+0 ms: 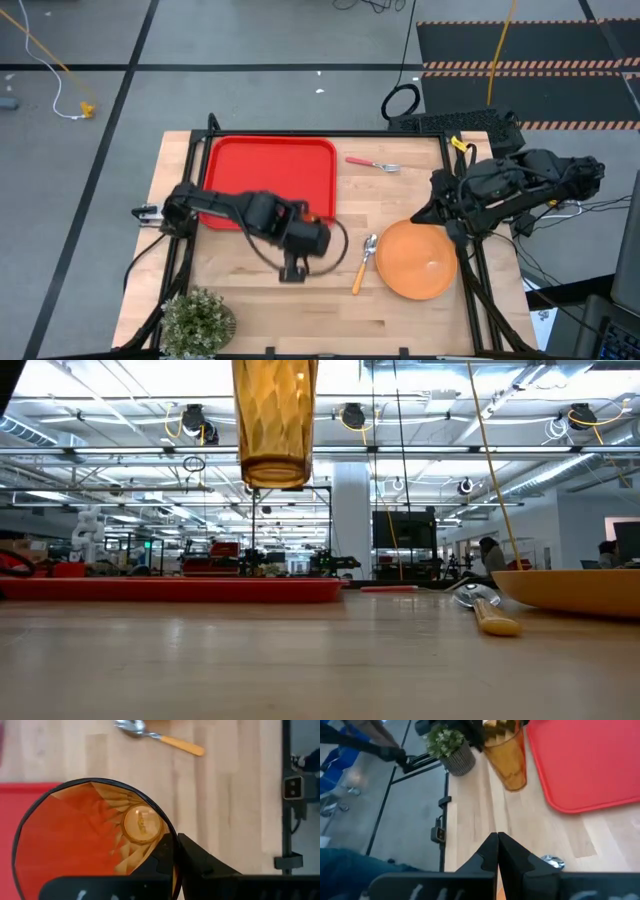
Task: Pick and place plate/cup/fork/spoon on tray
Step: Put the brown cup on the red serving tray
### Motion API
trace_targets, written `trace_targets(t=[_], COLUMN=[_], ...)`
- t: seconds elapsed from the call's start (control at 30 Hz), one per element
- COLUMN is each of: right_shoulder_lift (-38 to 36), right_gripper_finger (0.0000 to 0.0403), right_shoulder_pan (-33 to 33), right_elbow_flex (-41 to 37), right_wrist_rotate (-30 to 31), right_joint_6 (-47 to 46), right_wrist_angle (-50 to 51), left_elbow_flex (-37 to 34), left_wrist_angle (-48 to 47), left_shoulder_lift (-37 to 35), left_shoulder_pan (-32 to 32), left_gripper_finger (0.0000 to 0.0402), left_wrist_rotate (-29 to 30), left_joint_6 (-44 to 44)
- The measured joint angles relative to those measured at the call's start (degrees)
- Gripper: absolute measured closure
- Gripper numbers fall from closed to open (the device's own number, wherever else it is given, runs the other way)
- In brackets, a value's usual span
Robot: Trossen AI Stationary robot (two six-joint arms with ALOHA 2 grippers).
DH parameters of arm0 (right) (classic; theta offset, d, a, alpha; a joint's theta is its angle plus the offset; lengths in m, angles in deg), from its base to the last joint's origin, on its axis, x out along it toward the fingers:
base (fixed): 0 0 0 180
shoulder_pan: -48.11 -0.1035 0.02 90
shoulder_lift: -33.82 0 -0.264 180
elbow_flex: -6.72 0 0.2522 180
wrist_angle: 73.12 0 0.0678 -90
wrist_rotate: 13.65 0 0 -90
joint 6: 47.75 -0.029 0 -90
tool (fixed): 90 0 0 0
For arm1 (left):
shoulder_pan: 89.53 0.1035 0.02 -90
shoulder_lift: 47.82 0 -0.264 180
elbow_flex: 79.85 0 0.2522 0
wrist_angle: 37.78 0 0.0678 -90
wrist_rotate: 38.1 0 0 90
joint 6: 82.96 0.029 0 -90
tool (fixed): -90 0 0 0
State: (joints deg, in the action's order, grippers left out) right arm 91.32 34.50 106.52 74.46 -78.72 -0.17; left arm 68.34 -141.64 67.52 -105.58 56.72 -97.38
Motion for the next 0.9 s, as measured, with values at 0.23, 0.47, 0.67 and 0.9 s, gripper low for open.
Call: trace_targets(t=[0.23, 0.47, 0.67, 0.9], right_shoulder_lift=[0.1, 0.1, 0.1, 0.1], right_gripper_finger=[0.0403, 0.0403, 0.0403, 0.0403], right_shoulder_pan=[0.0, 0.0, 0.0, 0.0], right_elbow_flex=[-2.7, -6.3, -8.5, -9.2], right_wrist_rotate=[0.6, 0.4, 0.4, 2.0], right_joint_6=[-2.2, -7.8, -11.7, -15.9], right_wrist_angle=[-2.4, -2.4, -2.5, -2.5], left_elbow_flex=[0.0, 0.0, 0.0, -0.1], left_wrist_angle=[0.0, 0.0, 0.1, 0.1], left_shoulder_lift=[-5.0, -9.5, -11.7, -12.0], left_shoulder_pan=[7.9, 16.4, 24.6, 35.1], left_gripper_finger=[0.0394, 0.0394, 0.0394, 0.0394], left_wrist_rotate=[2.4, 5.1, 5.9, 5.9], left_joint_6=[-0.3, 0.4, 2.1, 4.4])
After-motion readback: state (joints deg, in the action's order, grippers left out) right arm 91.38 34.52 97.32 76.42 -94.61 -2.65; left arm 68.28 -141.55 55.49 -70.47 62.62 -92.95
